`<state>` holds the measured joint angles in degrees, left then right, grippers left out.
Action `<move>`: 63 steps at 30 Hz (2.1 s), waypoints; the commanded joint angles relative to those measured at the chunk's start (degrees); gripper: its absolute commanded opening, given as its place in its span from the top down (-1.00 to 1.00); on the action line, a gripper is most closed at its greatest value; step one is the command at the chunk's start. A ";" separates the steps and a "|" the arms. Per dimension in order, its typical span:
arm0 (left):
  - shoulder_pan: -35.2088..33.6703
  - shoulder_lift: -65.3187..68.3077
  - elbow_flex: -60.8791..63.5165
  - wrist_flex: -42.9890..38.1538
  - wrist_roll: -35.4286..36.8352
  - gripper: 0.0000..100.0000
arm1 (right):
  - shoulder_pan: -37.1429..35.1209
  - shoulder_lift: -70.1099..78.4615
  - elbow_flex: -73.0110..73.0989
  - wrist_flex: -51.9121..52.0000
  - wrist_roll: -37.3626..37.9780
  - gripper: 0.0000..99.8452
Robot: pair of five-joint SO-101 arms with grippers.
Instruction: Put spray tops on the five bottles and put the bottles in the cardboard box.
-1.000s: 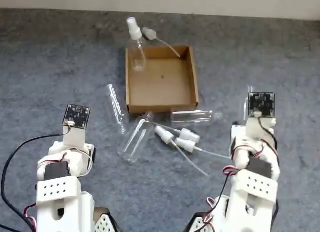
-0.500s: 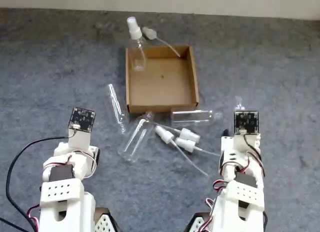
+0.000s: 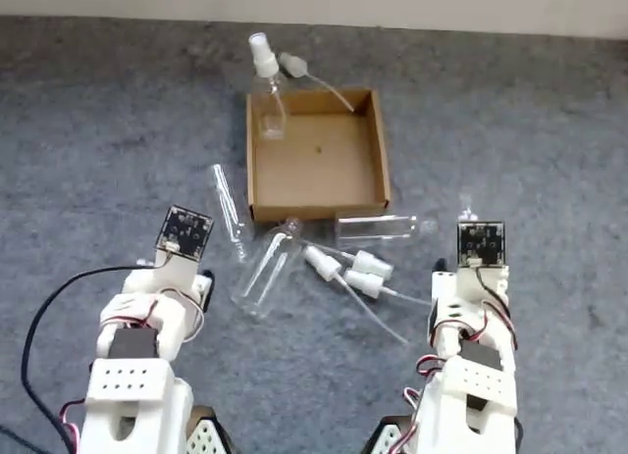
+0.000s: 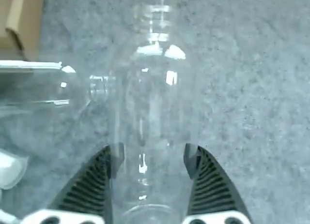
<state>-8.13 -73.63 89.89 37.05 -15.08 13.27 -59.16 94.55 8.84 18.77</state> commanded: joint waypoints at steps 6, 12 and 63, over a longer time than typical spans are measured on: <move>1.27 -27.38 7.43 7.38 6.24 0.66 | -0.75 -0.66 0.84 -0.84 -9.49 0.99; 1.80 -30.02 7.25 15.56 6.15 0.66 | -2.95 -0.66 0.31 4.62 -9.58 0.99; 1.54 -28.79 7.34 36.48 6.15 0.66 | -5.49 -28.88 9.45 38.81 -9.49 0.98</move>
<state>-7.69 -102.99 96.04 73.36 -9.45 7.38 -87.30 95.78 47.43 9.45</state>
